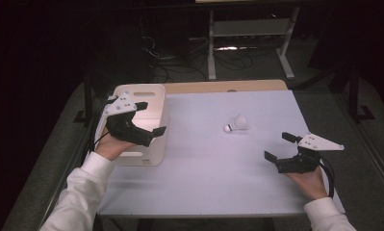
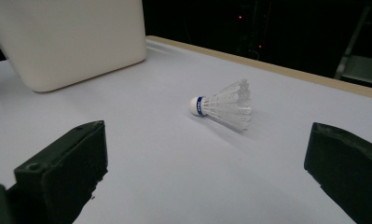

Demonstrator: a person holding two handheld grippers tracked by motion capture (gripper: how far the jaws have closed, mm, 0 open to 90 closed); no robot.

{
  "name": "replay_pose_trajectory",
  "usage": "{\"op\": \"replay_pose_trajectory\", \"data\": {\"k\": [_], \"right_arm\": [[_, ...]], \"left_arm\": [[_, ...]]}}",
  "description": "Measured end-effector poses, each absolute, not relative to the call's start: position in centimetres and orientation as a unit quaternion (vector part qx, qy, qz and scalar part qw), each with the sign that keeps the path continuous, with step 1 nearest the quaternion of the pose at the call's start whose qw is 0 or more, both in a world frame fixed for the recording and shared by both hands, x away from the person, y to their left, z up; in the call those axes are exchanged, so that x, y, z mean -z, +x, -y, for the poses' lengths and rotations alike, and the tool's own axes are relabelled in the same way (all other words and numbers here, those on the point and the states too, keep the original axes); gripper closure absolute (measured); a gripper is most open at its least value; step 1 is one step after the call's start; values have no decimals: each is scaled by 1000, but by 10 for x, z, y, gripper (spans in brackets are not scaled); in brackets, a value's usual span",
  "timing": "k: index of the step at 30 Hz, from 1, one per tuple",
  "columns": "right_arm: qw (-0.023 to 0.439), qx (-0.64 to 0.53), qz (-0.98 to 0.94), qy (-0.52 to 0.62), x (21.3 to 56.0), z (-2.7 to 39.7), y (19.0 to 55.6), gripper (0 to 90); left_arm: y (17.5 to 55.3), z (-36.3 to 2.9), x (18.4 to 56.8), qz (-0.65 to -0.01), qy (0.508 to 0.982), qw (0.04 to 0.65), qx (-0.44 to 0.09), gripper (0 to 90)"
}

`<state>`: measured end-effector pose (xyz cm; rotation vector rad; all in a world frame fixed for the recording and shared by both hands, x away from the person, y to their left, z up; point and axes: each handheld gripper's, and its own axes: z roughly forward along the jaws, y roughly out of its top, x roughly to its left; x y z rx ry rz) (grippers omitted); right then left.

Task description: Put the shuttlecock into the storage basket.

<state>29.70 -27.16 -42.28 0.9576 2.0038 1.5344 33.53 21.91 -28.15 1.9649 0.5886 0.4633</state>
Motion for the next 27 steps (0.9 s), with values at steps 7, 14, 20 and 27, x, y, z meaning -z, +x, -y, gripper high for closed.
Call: {"op": "replay_pose_trajectory", "data": {"k": [7, 14, 20, 27], "right_arm": [[218, -555, -724, 346, 423, 272, 297, 0], [218, -555, -724, 346, 423, 272, 297, 0], [217, -556, -724, 344, 423, 272, 297, 0], [217, -556, -725, 343, 423, 272, 296, 0]], "left_arm": [[347, -211, 278, -241, 820, 485, -187, 0], [360, -198, 274, -235, 832, 470, -175, 0], [373, -183, 271, -226, 842, 459, -168, 0], [384, -167, 268, -211, 858, 441, -157, 0]]}}
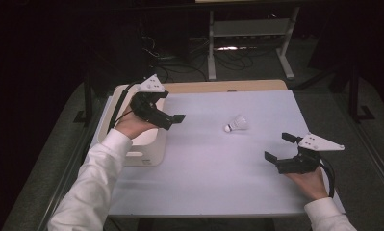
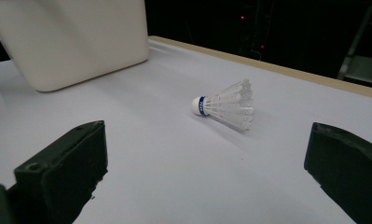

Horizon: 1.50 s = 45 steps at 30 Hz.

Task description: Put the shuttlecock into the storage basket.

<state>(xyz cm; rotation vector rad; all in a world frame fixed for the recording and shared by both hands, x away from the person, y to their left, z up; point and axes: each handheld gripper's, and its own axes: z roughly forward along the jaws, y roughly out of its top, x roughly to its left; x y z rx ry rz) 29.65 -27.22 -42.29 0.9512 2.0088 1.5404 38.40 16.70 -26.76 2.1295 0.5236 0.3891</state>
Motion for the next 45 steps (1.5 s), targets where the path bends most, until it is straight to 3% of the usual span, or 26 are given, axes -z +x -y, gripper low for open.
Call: {"op": "replay_pose_trajectory", "data": {"k": [45], "right_arm": [[212, -559, -729, 333, 425, 273, 292, 0]], "left_arm": [[449, -77, 296, -173, 913, 355, -101, 0]]}}
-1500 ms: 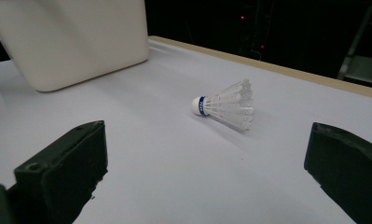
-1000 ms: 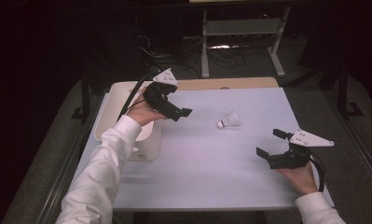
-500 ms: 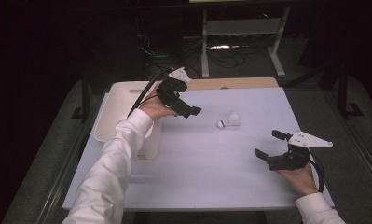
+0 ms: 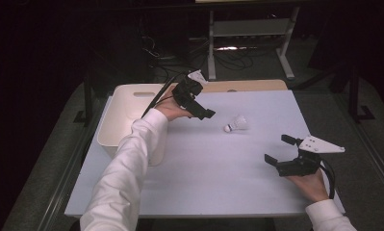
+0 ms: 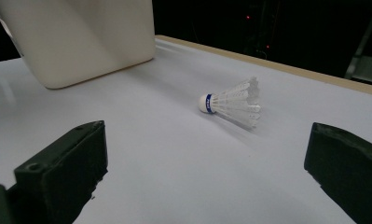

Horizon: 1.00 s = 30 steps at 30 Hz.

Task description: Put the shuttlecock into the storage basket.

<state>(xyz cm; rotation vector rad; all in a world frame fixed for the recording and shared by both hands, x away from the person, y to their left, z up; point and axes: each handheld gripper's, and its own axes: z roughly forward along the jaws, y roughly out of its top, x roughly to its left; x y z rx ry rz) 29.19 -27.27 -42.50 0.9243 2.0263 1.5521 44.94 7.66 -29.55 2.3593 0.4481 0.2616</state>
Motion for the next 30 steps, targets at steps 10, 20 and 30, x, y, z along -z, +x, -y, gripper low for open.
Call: {"op": "replay_pose_trajectory", "data": {"k": [10, 20, 30], "right_arm": [[209, -560, -728, 336, 425, 273, 291, 0], [211, -562, -727, 334, 425, 274, 291, 0], [208, -562, -727, 336, 426, 274, 291, 0]], "left_arm": [[461, -60, 307, -171, 919, 344, -86, 0], [474, -47, 317, -163, 928, 325, -77, 0], [480, -32, 327, -159, 930, 322, -75, 0]]}}
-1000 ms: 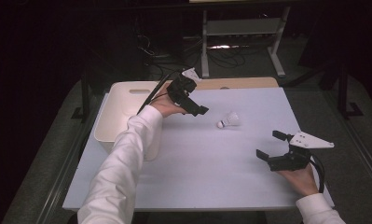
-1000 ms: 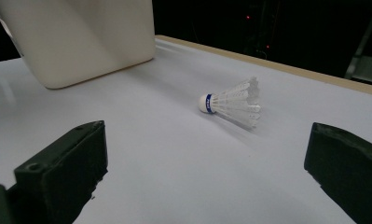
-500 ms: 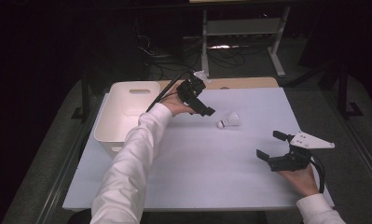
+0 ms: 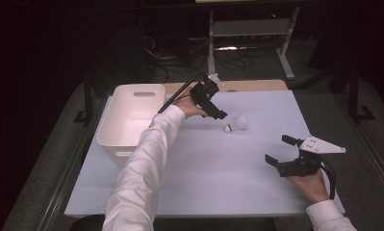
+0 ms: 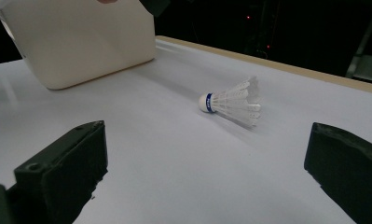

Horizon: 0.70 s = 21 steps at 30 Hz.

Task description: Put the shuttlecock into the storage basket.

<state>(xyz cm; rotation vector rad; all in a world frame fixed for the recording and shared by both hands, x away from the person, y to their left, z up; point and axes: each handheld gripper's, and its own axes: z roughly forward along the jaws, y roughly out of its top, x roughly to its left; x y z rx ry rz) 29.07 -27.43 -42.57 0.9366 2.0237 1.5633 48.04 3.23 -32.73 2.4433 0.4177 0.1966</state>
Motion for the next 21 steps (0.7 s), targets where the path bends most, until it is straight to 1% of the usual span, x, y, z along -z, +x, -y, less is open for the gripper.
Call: {"op": "replay_pose_trajectory", "data": {"k": [3, 4, 9, 11, 15, 21], "right_arm": [[208, -562, -726, 337, 426, 274, 290, 0], [209, -561, -727, 336, 426, 275, 290, 0], [207, -560, -727, 338, 427, 276, 289, 0], [207, -561, -727, 339, 427, 276, 289, 0], [208, -561, -725, 339, 427, 277, 289, 0], [209, -561, -726, 338, 427, 277, 288, 0]], "left_arm": [[481, -27, 333, -168, 927, 327, -69, 0], [483, -27, 333, -156, 933, 315, -70, 0], [486, -22, 338, -152, 935, 315, -66, 0], [486, -17, 342, -162, 931, 322, -64, 0], [488, -14, 344, -151, 937, 307, -63, 0], [488, -11, 350, -153, 939, 303, -54, 0]]}}
